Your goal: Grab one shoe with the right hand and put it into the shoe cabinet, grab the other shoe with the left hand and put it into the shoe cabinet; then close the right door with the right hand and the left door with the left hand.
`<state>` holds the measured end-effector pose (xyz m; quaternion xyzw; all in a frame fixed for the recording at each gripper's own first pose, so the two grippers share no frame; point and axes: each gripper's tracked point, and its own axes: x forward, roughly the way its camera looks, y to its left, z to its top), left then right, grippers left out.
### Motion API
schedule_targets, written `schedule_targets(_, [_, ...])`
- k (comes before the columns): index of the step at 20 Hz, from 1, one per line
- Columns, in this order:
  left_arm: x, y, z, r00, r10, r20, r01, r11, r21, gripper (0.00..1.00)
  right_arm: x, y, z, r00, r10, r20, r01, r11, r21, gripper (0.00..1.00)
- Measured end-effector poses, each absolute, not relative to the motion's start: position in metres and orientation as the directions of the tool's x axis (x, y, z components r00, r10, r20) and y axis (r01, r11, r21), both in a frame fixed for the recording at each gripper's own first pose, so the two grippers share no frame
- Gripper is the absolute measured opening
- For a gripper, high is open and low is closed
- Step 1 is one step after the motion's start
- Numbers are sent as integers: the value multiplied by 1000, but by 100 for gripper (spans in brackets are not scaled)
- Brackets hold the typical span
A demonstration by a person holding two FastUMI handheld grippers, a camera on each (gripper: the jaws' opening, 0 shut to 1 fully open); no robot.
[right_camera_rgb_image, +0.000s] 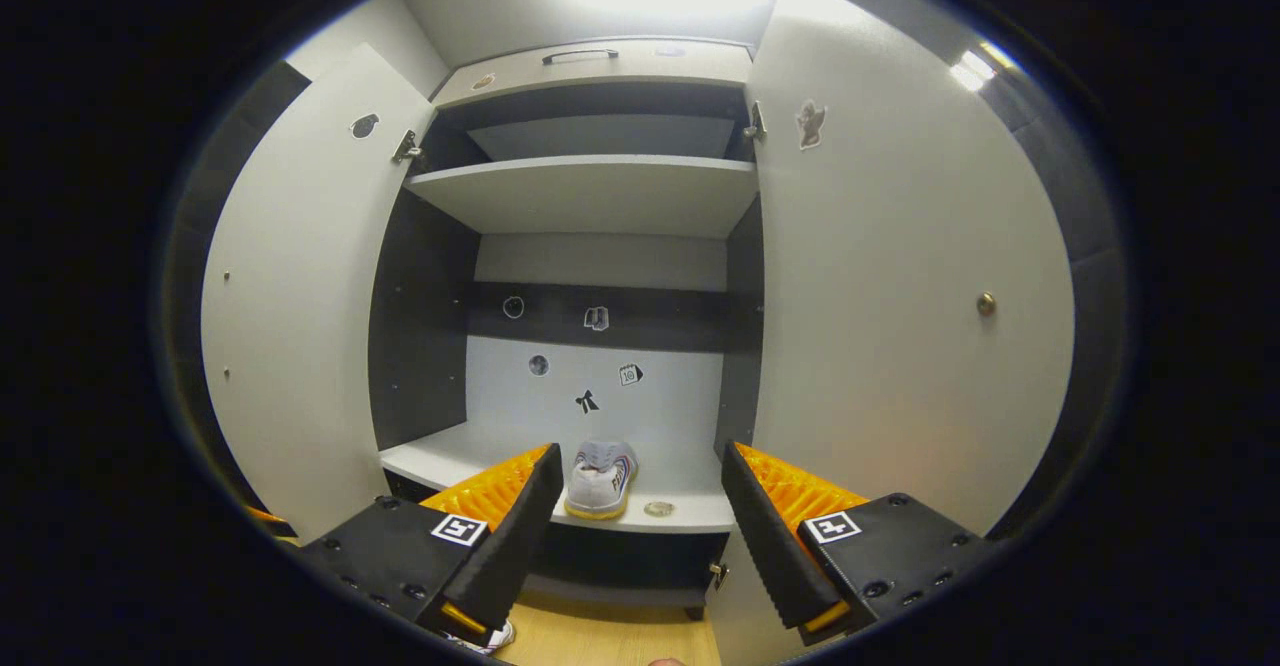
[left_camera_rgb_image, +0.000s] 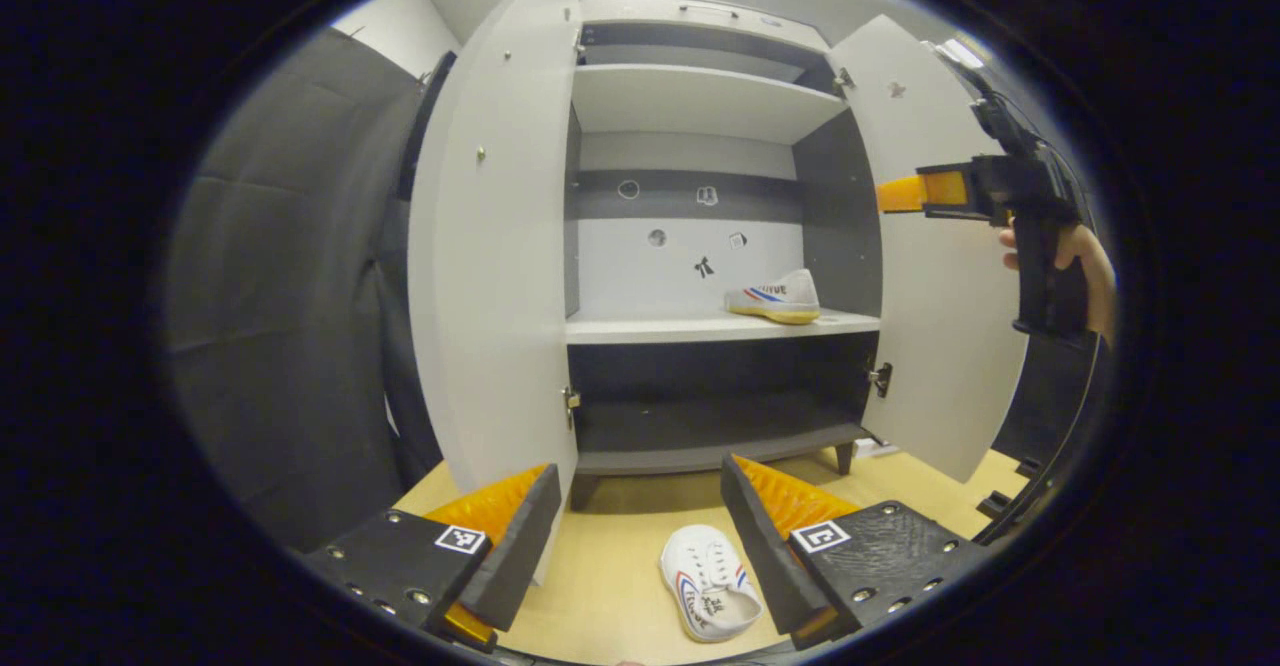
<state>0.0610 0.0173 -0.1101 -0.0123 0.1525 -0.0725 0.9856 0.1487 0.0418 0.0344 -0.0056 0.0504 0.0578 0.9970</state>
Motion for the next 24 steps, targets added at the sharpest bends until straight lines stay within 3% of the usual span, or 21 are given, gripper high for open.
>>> schedule_targets(5, [72, 7, -153, 903, -208, -376, 193, 978, -77, 94, 107, 20, 17, 990, 49, -129, -54, 998, -32, 99])
schedule_targets(6, [72, 4, -163, 894, -221, -390, 205, 975, -81, 94, 100, 16, 15, 990, 38, -134, -43, 999, -31, 94])
schedule_targets(7, [73, 0, -173, 884, -233, -406, 219, 972, -82, 94, 92, 13, 14, 990, 29, -138, -33, 999, -26, 99])
schedule_targets(9, [75, -7, -196, 861, -254, -440, 242, 967, -85, 94, 78, 5, 11, 990, 5, -140, -8, 1000, -25, 94])
schedule_targets(10, [75, -11, -208, 848, -262, -461, 249, 964, -89, 94, 71, 1, 9, 990, -9, -142, 5, 1000, -28, 99])
schedule_targets(12, [76, -16, -230, 822, -274, -498, 261, 960, -98, 94, 58, -7, 7, 989, -30, -147, 26, 999, -32, 99])
schedule_targets(15, [78, -23, -261, 780, -286, -557, 274, 956, -106, 94, 42, -13, 10, 989, -51, -136, 51, 999, -5, 99])
schedule_targets(16, [77, -23, -270, 765, -291, -574, 281, 953, -108, 95, 37, -16, 9, 989, -58, -136, 58, 998, -1, 94])
schedule_targets(17, [79, -24, -277, 754, -292, -589, 285, 953, -107, 95, 33, -17, 8, 988, -64, -141, 64, 998, -3, 99])
schedule_targets(20, [79, -27, -299, 722, -284, -631, 287, 953, -101, 95, 25, -22, 2, 983, -78, -166, 75, 997, -23, 99])
schedule_targets(21, [78, -28, -305, 710, -286, -644, 286, 952, -107, 95, 23, -23, 1, 982, -83, -172, 79, 997, -26, 94])
schedule_targets(22, [77, -30, -313, 696, -285, -659, 285, 952, -111, 95, 22, -22, 2, 981, -84, -173, 81, 996, -26, 99])
schedule_targets(24, [74, -30, -325, 674, -279, -684, 286, 952, -107, 95, 21, -21, 0, 981, -84, -178, 80, 996, -29, 99])
